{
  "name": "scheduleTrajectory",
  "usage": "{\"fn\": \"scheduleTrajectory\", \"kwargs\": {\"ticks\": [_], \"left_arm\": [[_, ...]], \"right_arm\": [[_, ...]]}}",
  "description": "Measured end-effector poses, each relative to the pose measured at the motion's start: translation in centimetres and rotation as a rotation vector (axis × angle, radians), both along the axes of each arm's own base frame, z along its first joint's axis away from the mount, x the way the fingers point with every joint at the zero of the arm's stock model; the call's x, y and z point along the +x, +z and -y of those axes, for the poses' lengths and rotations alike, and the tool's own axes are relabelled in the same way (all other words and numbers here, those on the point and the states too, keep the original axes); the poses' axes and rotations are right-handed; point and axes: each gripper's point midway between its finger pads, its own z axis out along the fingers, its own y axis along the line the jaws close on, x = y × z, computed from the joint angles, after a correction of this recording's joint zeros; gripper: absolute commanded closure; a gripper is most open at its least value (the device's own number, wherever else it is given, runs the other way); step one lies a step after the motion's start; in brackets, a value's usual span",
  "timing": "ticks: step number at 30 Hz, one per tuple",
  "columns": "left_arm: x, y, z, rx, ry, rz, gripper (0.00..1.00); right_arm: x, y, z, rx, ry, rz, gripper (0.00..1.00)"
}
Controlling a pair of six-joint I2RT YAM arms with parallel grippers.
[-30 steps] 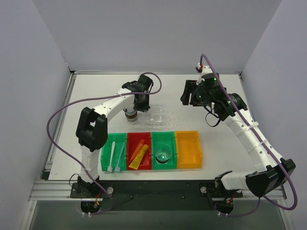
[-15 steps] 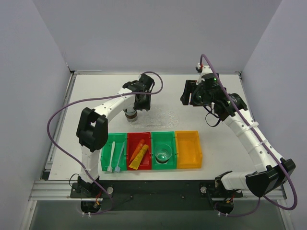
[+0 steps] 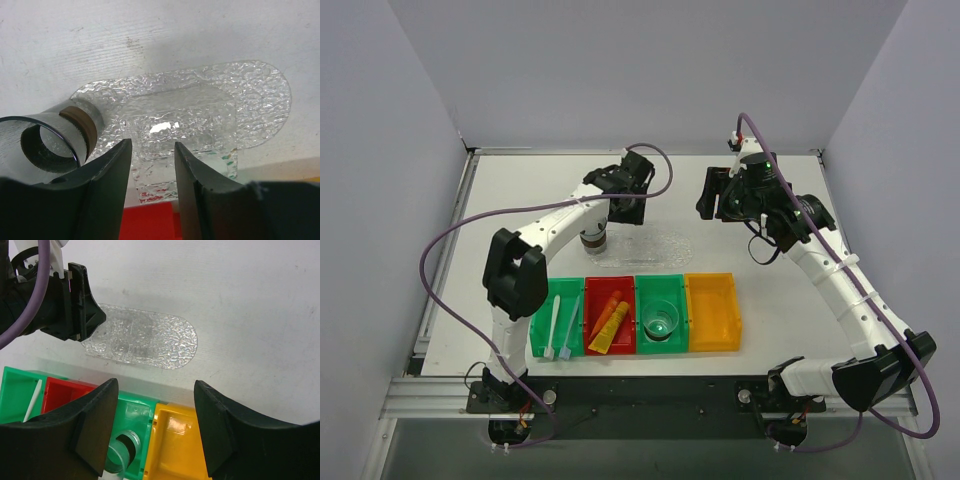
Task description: Prepare toiletry sets of a toothbrush and toothpaste on the tray
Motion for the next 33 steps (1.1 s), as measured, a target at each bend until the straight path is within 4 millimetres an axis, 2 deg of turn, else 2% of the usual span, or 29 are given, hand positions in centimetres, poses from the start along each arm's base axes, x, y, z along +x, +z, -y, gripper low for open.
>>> {"fn": "scheduleTrajectory", "kwargs": {"ticks": [7,14,19,25,33], "left_arm": [[-0.8,1.6,2.4,-0.034,-0.046,0.019,0.5],[-2.8,1.6,4.9,-0.094,-0.068,-0.019,0.5],[-3.1,1.6,5.5,-0.119,-0.051,-0.032,0.49],[-3.1,0.7,5.6,-0.108,-0.042,-0.044,0.49],[-2.6,-1.7,6.0,-0.07,-0.04,-0.072,0.49]], "right_arm": [[0.1,0.2,0.5,-0.005,-0.031,0.01,0.43],[-0.7,1.7,1.4,0.014,-0.062,0.053,0.43],[-1.3,1.4,1.5,0.026,-0.067,0.047,0.43],[-1.7,0.9,1.6,0.026,-0.066,0.034,0.43],[-2.4,1.9,1.8,0.045,-0.059,0.062,0.43]]}}
